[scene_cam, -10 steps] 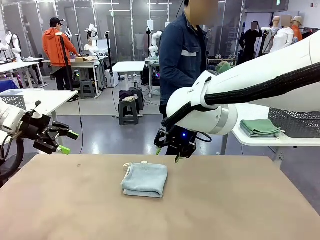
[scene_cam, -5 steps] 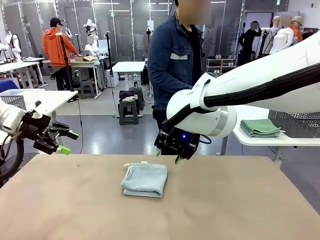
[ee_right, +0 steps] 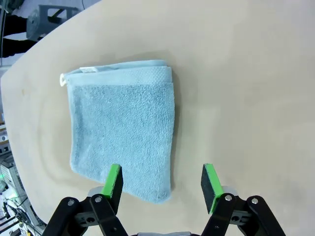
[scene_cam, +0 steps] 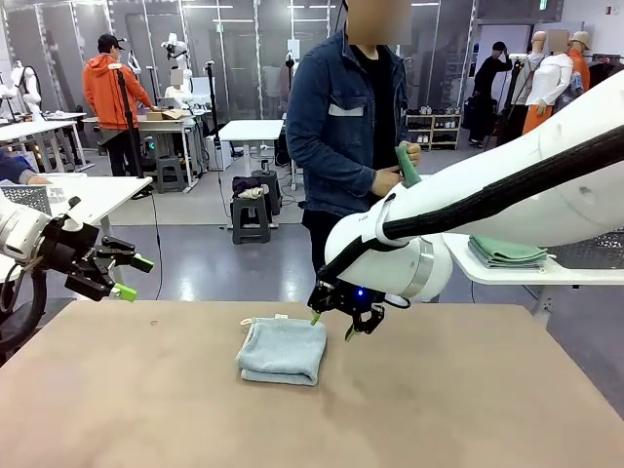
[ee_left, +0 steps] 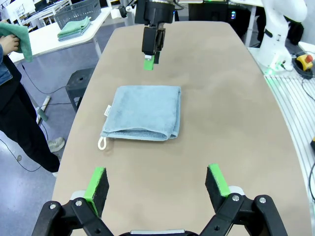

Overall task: Fold the towels and place them in the basket.
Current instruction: Place the folded Towel with hook on the right side of the table.

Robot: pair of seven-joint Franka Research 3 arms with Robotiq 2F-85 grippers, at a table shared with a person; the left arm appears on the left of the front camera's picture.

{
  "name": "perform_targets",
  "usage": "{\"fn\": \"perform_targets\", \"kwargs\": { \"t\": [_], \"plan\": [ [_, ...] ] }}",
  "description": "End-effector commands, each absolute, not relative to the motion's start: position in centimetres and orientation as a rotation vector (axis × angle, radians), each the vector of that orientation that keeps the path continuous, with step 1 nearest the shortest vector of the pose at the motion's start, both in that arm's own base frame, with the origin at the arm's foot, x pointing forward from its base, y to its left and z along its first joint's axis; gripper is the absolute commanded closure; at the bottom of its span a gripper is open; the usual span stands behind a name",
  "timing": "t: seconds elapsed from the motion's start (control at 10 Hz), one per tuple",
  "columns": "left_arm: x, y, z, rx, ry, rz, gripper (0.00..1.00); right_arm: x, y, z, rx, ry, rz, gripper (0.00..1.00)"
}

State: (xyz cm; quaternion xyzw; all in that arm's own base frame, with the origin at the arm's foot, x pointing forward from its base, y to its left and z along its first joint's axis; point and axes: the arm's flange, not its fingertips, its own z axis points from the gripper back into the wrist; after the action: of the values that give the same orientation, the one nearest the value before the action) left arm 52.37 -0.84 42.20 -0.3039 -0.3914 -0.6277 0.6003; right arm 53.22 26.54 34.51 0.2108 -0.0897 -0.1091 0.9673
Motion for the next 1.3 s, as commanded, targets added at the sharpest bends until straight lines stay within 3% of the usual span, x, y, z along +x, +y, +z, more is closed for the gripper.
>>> {"fn": "perform_targets", "kwargs": {
  "t": [0.0,0.7,0.8,1.2],
  "plan": [
    [52.2,-0.9,42.4,-0.701,-0.909,-1.457,0.00,53.7,26.3,33.3,0.469,-0.178,-0.204,0.19],
    [52.2,-0.9,42.4,-0.701,-0.909,-1.457,0.00,55.5,27.5,30.0,0.435,-0.132,-0.184,0.19],
    [52.2,-0.9,42.4,-0.701,-0.909,-1.457,0.00,55.8,27.8,29.6,0.440,-0.123,-0.184,0.39],
    [52.2,-0.9,42.4,-0.701,-0.909,-1.457,0.00,56.1,28.4,29.0,0.451,-0.140,-0.178,0.39]
  ]
}}
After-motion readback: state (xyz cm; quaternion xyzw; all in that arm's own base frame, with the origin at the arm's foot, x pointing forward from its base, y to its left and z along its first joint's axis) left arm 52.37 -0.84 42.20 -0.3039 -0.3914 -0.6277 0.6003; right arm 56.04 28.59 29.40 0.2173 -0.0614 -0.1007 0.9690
